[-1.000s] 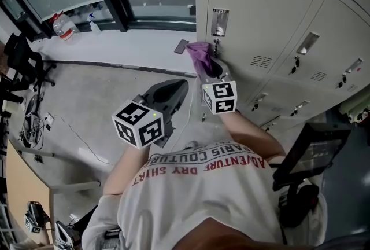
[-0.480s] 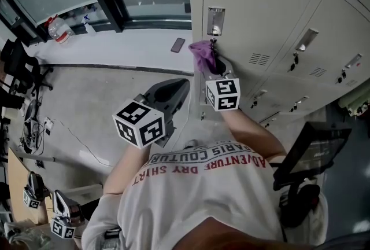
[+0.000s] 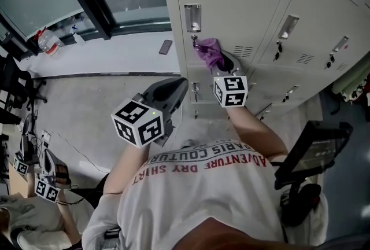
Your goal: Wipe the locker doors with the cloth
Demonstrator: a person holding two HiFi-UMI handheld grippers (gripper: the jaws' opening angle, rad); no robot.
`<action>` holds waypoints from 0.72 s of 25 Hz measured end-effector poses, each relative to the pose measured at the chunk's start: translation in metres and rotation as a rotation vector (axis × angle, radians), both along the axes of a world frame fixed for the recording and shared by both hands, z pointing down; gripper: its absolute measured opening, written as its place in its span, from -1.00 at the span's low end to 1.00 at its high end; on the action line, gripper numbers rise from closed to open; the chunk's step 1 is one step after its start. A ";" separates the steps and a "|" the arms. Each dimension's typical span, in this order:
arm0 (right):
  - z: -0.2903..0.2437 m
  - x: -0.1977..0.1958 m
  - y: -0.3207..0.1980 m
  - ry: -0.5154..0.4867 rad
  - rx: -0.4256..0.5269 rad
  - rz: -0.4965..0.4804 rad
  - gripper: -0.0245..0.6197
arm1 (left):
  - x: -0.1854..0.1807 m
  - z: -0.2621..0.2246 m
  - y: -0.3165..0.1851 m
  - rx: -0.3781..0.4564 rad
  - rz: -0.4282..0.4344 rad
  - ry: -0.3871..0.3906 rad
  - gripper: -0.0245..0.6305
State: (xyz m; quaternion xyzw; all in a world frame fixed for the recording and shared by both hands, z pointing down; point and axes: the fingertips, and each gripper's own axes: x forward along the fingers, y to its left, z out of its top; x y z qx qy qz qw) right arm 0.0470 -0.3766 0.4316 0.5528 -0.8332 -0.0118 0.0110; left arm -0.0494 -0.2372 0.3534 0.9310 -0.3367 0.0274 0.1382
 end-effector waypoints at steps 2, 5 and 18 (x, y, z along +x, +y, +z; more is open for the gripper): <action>-0.001 0.022 0.002 -0.003 0.004 0.034 -0.69 | 0.009 -0.001 0.002 0.002 0.017 -0.001 -0.92; -0.002 0.057 0.006 -0.013 0.011 0.088 -0.69 | 0.021 0.000 0.004 0.001 0.037 -0.002 -0.92; 0.002 0.158 0.014 -0.022 -0.045 0.232 -0.69 | 0.049 0.002 0.026 0.001 0.048 0.002 -0.92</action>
